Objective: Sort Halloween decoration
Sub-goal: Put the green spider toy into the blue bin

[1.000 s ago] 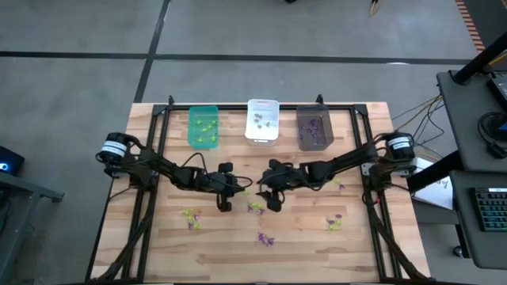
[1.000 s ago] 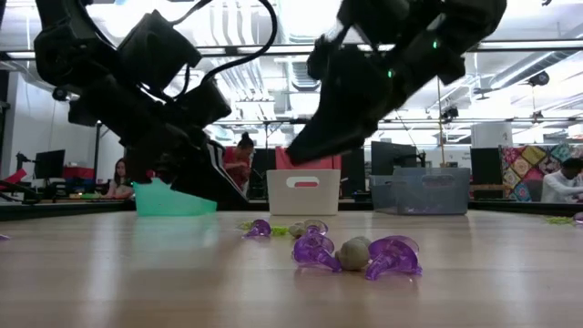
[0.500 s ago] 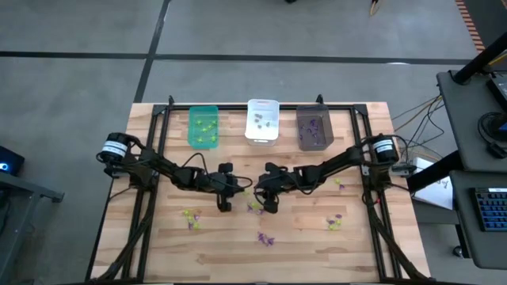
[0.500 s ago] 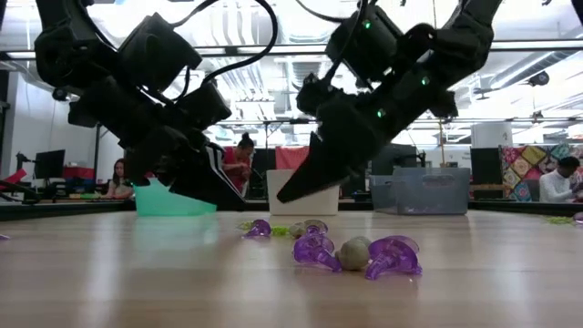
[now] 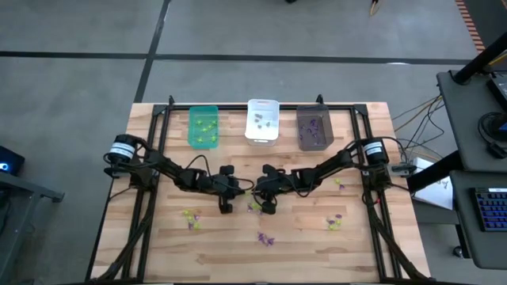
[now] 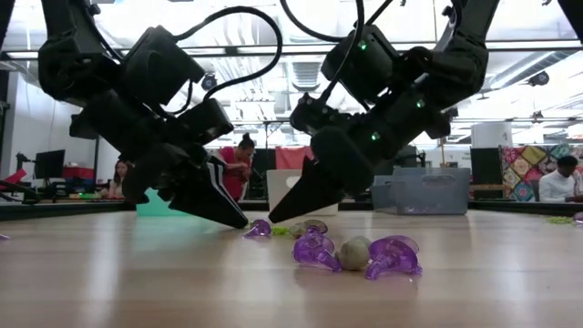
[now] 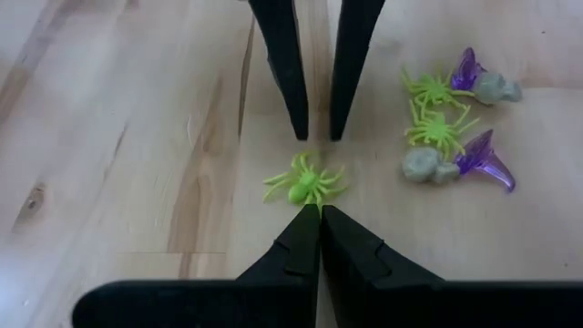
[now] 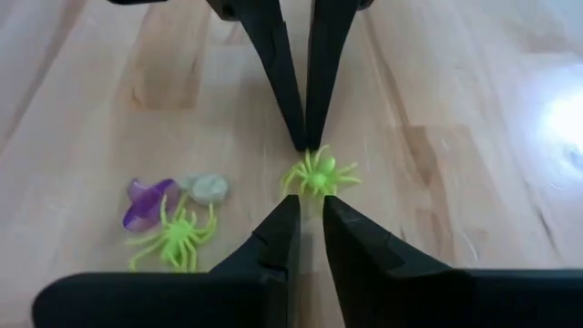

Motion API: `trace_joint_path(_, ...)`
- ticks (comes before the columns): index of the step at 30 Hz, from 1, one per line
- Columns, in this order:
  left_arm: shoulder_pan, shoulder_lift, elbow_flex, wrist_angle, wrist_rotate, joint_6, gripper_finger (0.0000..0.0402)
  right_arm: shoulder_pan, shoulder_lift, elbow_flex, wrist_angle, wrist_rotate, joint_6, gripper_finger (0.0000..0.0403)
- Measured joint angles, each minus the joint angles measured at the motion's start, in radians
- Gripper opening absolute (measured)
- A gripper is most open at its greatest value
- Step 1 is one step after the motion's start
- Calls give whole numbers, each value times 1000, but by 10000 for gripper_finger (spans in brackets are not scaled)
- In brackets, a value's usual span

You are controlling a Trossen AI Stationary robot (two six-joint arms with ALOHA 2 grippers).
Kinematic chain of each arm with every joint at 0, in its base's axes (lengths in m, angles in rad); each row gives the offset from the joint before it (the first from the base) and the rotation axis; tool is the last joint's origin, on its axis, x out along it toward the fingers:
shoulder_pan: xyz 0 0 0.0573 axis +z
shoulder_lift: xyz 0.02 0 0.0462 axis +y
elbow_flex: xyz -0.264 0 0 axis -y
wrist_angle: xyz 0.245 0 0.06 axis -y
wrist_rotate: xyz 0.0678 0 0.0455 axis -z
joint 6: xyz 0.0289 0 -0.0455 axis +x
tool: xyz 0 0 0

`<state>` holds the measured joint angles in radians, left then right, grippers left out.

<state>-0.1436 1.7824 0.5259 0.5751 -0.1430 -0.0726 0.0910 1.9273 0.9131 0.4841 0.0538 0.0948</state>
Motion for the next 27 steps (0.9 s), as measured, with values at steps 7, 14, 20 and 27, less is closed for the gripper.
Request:
trace_joint_path(7, 0, 2, -1, -1, 1, 0, 0, -5, 5, 0, 5, 11, 1, 114)
trace_joint_path(14, 1, 3, -3, 20, 3, 0, 0, -11, 35, 1, 23, 52, -28, 182)
trace_joint_path(20, 2, 4, -4, 26, 3, 1, 0, -11, 99, 45, 46, 52, -51, 170)
trace_joint_path(27, 1, 4, -5, 27, 3, -1, 0, -10, 111, 69, 33, 42, -71, 97)
